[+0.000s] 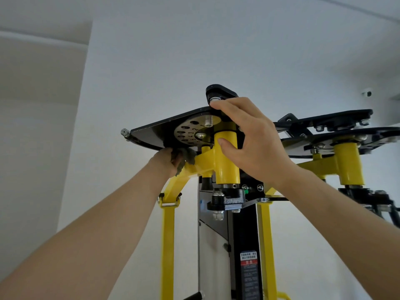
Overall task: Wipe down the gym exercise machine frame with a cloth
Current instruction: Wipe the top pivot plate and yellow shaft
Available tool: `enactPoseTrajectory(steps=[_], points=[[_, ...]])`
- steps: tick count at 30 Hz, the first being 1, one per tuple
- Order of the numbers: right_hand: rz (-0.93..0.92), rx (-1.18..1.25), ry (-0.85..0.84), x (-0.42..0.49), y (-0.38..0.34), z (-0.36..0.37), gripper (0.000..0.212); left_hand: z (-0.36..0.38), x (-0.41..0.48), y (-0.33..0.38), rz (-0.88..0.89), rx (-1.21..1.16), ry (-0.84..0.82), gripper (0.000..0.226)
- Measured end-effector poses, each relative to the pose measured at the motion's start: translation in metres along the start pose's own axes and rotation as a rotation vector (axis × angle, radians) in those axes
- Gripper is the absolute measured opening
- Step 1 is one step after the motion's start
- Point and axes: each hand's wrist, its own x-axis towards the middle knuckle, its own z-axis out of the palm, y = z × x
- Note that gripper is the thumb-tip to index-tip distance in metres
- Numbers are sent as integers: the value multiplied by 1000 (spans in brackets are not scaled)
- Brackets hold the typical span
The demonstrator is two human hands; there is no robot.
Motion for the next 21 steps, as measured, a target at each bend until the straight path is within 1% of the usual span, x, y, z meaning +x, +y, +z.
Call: enactPoseTrajectory(steps=[1,2,3,4,6,7,8,9,10,11,12,13,15,16,19,20,21], points=[[6,1,-6,0,-1,-2,65,-2,0,-1,25,-86,7,14],[13,3,-12,1,-3,-3,64,-4,3,-2,55,-105,-28,18],[20,6,-20,2,-4,-5,64,-7,2,-5,143,-8,-34,20],[26,7,-25,2,-5,-6,64,-9,-6,-6,226,161,-52,21],[36,8,-28,3,-8,-8,63,-15,-7,-12,335,258,-69,13],[39,10,-25,3,-8,-8,62,-18,-6,-15,334,215,-126,12],[41,13,-22,4,-9,-8,61,-25,-10,-14,398,241,-164,11],[43,16,-18,4,-10,-8,60,-28,-9,-14,398,203,-152,11],[46,18,-14,4,-11,-8,59,-30,-17,-12,376,103,-159,12],[49,19,-10,5,-12,-8,59,-30,-19,-12,267,-83,-182,13],[52,20,-6,5,-12,-8,58,-29,-20,-13,197,-167,-185,17],[54,22,-5,5,-13,-8,58,-31,-16,-15,191,-225,-162,20],[55,22,-9,6,-14,-9,57,-29,-18,-18,126,-383,-206,24],[54,18,-9,6,-14,-9,57,-28,-18,-20,111,-412,-214,26],[52,6,-12,6,-14,-10,57,-28,-5,-30,206,-276,-151,30],[53,3,-12,6,-14,-10,57,-28,-5,-33,298,-151,-161,30],[53,-1,-12,6,-14,-10,57,-27,-1,-37,339,-79,-205,30]])
